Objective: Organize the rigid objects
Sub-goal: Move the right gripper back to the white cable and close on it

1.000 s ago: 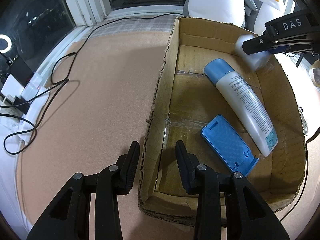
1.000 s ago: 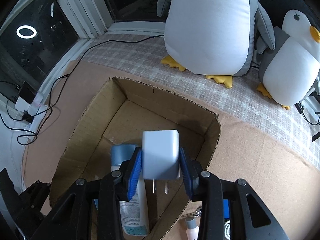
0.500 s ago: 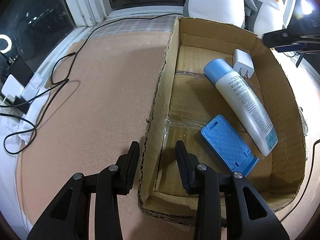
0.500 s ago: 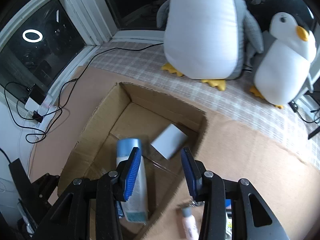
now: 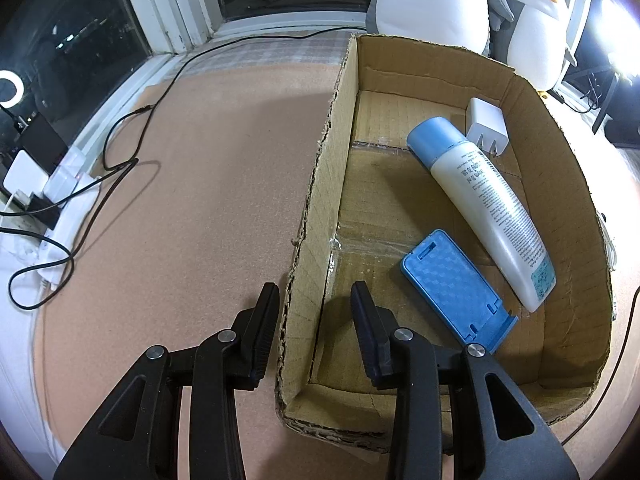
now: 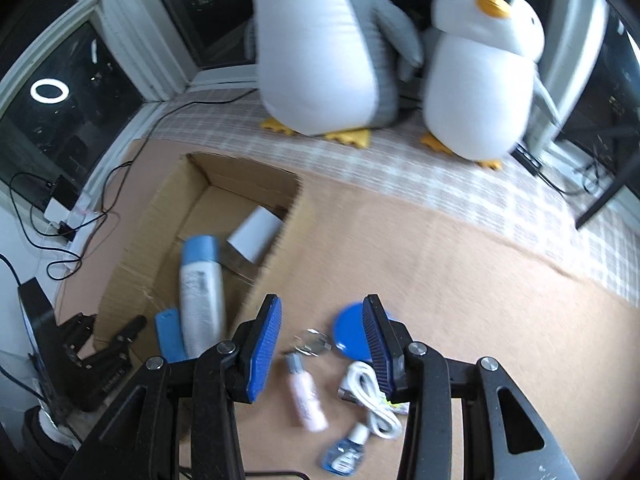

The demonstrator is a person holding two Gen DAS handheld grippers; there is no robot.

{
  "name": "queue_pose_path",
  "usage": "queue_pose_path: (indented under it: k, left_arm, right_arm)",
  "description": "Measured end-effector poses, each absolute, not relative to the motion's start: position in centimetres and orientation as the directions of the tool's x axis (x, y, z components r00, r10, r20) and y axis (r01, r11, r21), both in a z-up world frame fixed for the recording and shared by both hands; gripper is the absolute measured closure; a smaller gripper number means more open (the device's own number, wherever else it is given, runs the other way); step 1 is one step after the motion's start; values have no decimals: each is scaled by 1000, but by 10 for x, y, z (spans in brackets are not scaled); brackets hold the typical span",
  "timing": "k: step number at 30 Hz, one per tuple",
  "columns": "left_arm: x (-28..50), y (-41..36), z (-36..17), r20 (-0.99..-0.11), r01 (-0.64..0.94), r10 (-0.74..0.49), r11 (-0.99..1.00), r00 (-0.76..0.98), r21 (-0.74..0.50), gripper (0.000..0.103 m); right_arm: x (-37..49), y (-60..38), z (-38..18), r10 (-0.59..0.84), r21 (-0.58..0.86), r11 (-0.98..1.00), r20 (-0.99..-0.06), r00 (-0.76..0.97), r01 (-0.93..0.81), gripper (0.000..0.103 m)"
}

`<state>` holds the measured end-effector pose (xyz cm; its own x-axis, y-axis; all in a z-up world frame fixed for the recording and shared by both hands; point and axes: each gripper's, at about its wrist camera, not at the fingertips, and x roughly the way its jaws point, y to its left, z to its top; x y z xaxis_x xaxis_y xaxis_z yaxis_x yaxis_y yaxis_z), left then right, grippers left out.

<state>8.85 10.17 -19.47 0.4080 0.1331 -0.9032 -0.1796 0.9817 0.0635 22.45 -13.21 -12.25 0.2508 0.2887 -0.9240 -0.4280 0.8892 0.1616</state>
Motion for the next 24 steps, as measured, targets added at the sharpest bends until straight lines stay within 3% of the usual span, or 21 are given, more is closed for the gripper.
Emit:
queue_pose_path:
  k: [24]
  left_arm:
    - [87,102,-196,-903,-180,141,981,407,72,67]
  right_arm:
    - [162,-177,-169,246,82,868,-928,279,-490,65]
